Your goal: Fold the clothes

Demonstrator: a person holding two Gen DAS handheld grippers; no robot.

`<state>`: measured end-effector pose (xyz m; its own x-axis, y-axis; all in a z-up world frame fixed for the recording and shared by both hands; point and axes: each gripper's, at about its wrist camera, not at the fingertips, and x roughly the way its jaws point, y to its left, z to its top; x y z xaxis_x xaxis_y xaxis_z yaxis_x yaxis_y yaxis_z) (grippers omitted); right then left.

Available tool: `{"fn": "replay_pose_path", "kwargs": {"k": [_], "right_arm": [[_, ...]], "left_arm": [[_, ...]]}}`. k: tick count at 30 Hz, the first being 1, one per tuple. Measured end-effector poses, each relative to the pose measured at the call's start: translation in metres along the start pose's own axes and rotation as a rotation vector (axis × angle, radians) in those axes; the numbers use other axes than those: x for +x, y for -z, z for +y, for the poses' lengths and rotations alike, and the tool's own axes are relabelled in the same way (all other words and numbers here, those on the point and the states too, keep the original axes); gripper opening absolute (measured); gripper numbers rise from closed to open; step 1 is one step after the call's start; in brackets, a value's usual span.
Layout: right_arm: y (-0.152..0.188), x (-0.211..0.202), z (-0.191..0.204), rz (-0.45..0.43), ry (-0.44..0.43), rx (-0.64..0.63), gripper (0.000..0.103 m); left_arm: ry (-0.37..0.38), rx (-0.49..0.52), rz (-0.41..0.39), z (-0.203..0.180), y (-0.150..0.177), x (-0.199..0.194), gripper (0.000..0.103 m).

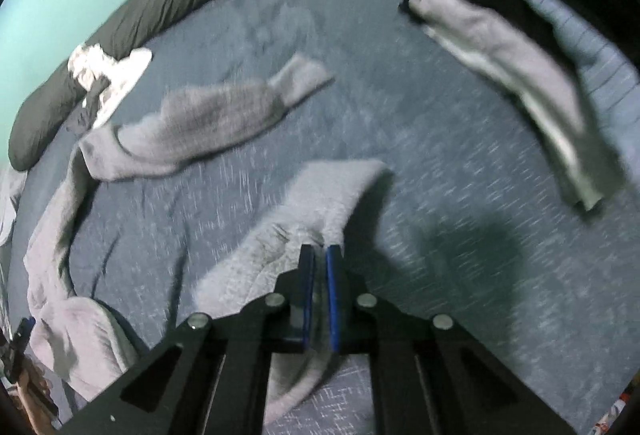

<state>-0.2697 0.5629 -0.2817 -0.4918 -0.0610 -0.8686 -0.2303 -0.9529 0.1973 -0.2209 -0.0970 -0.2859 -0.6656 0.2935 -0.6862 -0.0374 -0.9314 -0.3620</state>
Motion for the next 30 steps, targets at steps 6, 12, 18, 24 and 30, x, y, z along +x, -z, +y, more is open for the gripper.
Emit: {"fn": "replay_pose_path", "kwargs": {"k": [6,12,18,24,30], "right_arm": [[-0.015,-0.034,-0.011,-0.047,0.085,0.03,0.005],[-0.02,-0.024,-0.041,0.065,0.244,0.087,0.005],[-0.03,0.01,-0.048,0.112,0.243,0.098,0.005],[-0.056,0.031,-0.034,0.109,0.237,0.059,0.005],[-0.064,0.013,-0.026,-0.008,0.105,-0.027,0.008]], "left_arm": [[0.005,0.009,-0.008,-0.003,-0.001,-0.003,0.103],[0.004,0.013,-0.012,-0.003,-0.001,-0.003,0.103],[-0.006,0.014,-0.005,-0.001,0.001,-0.001,0.103],[-0.016,0.039,0.007,-0.006,0.004,0.004,0.103],[-0.015,0.047,0.009,-0.009,0.004,0.006,0.103]]}}
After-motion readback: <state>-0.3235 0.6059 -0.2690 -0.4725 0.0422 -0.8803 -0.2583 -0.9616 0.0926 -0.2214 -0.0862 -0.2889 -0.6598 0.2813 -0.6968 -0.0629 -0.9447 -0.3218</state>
